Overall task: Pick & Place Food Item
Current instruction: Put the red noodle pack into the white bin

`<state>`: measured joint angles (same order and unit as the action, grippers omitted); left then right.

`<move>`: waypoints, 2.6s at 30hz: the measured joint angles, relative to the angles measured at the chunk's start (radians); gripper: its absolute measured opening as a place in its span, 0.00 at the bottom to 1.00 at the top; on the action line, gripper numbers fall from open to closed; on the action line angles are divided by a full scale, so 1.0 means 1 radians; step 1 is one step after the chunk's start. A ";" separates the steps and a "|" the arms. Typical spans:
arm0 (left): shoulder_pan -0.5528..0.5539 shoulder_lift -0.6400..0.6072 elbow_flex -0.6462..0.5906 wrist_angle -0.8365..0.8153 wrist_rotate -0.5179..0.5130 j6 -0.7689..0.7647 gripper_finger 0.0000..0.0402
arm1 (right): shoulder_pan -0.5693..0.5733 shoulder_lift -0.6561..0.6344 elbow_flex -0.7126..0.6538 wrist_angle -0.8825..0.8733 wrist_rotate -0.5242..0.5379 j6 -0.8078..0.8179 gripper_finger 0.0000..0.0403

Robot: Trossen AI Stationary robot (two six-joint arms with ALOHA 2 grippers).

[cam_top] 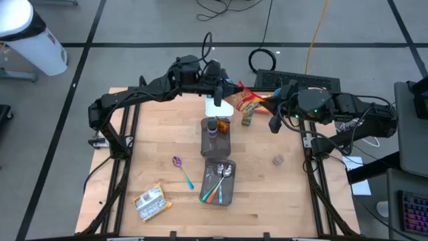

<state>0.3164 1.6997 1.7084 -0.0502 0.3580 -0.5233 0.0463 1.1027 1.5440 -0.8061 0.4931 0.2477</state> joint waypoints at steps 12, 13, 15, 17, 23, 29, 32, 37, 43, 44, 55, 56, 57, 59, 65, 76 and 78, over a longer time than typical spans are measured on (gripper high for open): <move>0.000 0.000 0.000 0.003 0.047 0.045 0.02 | 0.000 0.000 0.000 0.017 -0.001 -0.036 0.00; 0.000 0.000 0.000 0.003 0.063 0.063 0.02 | 0.000 0.000 0.000 0.016 -0.005 -0.040 0.00; 0.000 0.000 0.000 0.003 0.093 0.102 0.02 | 0.000 0.000 0.000 0.018 -0.028 -0.052 0.00; 0.000 0.000 0.000 0.004 0.116 0.126 0.03 | 0.000 0.000 0.000 0.022 -0.053 -0.056 0.00; 0.023 0.000 0.000 0.045 0.174 0.126 0.15 | 0.000 -0.004 0.000 0.023 -0.126 -0.062 0.00; 0.063 0.000 0.001 0.050 0.197 0.121 0.35 | 0.000 -0.028 0.000 0.023 -0.189 -0.052 0.00; 0.078 0.000 0.001 0.048 0.237 0.127 0.43 | -0.001 -0.042 0.000 0.022 -0.235 -0.040 0.00; 0.081 0.000 0.013 0.044 0.300 0.182 0.50 | -0.001 -0.060 0.000 0.016 -0.364 0.000 0.00; 0.054 -0.002 0.142 -0.140 0.301 0.341 0.50 | -0.001 -0.060 0.000 0.014 -0.540 0.044 0.00; 0.046 -0.001 0.168 -0.183 0.297 0.372 0.49 | -0.001 -0.059 0.000 0.016 -0.560 0.050 0.00; -0.037 0.070 0.345 -0.449 0.322 0.491 0.42 | -0.001 -0.015 0.000 0.151 -0.834 0.146 0.00; -0.046 0.076 0.347 -0.445 0.335 0.486 0.41 | 0.000 -0.007 0.000 0.158 -0.843 0.152 0.00; -0.053 0.084 0.349 -0.448 0.353 0.476 0.41 | -0.001 0.003 0.000 0.159 -0.853 0.154 0.00; -0.066 0.097 0.350 -0.444 0.368 0.460 0.41 | -0.001 0.018 0.000 0.159 -0.866 0.156 0.00; -0.105 0.114 0.350 -0.441 0.397 0.435 0.41 | -0.001 0.049 0.000 0.183 -0.890 0.156 0.00; -0.158 0.126 0.350 -0.408 0.399 0.424 0.40 | -0.001 0.060 0.000 0.212 -0.918 0.152 0.00; -0.169 0.145 0.349 -0.400 0.389 0.423 0.40 | -0.001 0.061 0.000 0.218 -0.918 0.152 0.00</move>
<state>0.1473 1.8443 2.0579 -0.4506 0.7474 -0.1000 0.0456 1.1636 1.5436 -0.5877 -0.4251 0.3998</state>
